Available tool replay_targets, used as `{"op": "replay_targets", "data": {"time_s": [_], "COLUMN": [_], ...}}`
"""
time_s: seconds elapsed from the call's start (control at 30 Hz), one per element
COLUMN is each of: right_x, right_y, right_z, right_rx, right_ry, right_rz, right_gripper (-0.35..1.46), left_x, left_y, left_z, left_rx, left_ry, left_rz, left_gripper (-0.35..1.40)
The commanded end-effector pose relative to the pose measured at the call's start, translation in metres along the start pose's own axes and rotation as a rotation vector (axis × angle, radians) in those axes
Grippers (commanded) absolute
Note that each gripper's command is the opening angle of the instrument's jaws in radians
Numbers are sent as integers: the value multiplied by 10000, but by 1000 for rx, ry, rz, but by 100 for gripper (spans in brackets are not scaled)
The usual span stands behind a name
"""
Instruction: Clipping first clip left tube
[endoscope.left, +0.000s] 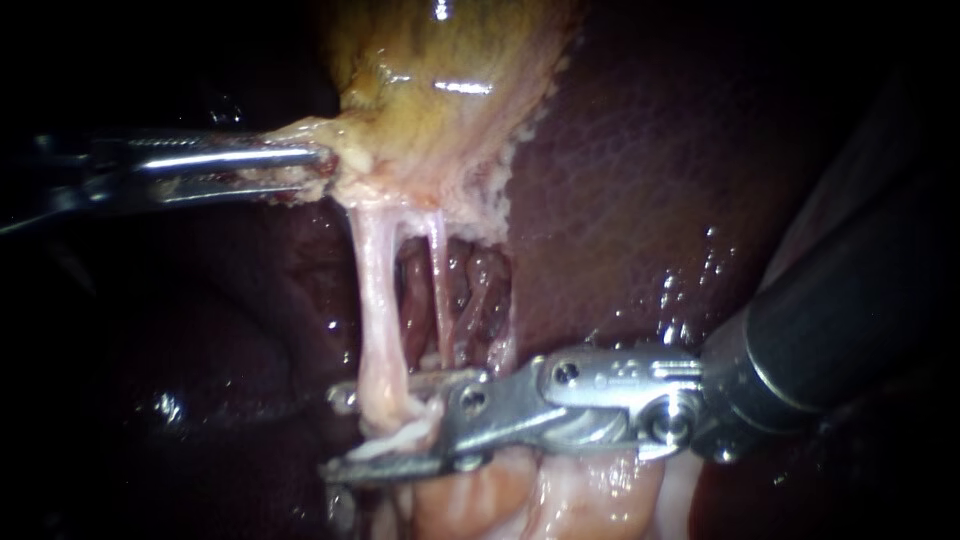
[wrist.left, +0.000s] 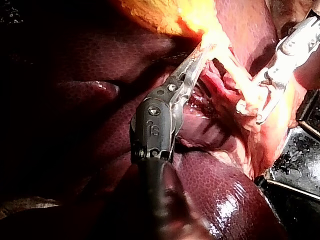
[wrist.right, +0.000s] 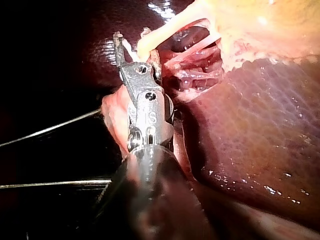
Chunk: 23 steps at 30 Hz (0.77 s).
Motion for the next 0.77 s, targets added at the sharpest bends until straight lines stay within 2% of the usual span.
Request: {"op": "replay_targets", "data": {"time_s": [0.03,0.1,0.17,0.77], "right_x": [0,-1,-1,-5], "right_y": [0,1,0,8], "right_z": [0,0,-2,-5], "right_rx": [0,0,6,11], "right_ry": [0,0,-1,-2], "right_rz": [4,28,51,51], "right_gripper": [6,-7,-35,-35], "left_x": [0,0,0,1], "left_y": [0,0,0,0], "left_z": [0,0,0,0], "left_rx": [0,0,0,0], "left_ry": [0,0,0,0], "left_rz": [0,0,0,0], "left_gripper": [-35,-35,-35,-35]}}
